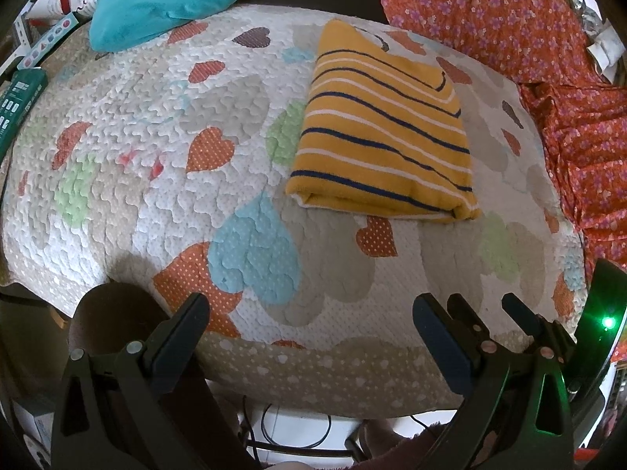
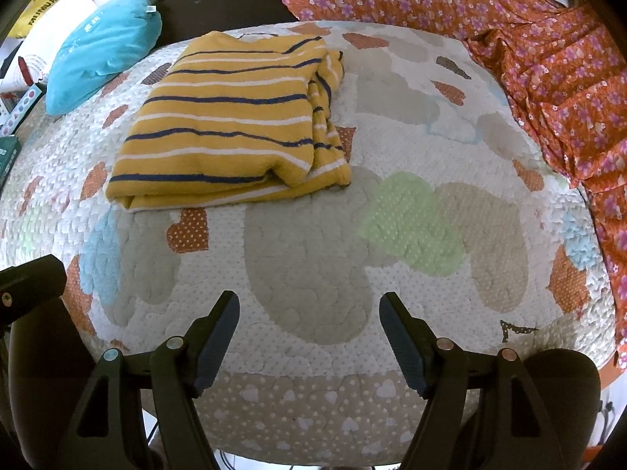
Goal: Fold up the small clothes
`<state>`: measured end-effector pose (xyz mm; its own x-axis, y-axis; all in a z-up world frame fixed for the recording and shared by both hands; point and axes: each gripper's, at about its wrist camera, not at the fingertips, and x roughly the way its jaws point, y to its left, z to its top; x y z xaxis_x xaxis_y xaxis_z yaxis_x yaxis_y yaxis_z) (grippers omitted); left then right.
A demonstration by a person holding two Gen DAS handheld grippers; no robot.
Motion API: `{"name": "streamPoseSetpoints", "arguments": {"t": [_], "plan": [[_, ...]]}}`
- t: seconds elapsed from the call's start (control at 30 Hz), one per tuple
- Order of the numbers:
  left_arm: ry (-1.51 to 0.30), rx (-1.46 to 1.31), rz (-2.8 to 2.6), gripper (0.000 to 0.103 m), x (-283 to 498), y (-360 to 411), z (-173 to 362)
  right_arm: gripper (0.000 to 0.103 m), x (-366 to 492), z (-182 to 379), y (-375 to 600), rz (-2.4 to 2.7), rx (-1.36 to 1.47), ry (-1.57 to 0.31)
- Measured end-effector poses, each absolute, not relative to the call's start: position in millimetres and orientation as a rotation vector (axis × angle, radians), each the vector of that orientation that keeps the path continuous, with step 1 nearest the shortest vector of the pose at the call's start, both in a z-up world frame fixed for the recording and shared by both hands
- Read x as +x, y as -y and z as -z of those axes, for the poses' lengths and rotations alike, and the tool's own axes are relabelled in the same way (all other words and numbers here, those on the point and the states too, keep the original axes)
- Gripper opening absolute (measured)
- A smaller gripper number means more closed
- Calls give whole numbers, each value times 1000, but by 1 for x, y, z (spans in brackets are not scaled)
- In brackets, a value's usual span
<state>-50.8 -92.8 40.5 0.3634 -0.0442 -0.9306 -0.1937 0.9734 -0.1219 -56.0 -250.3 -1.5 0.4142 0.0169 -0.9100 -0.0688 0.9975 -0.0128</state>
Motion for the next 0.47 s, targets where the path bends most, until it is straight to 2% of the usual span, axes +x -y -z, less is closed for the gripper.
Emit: {"name": "streamPoseSetpoints", "arguments": {"t": [0.47], "plan": [[-1260,-248,-97,103,-46,93,-20,79,-53,13,247,-67,-52,-1172]]}}
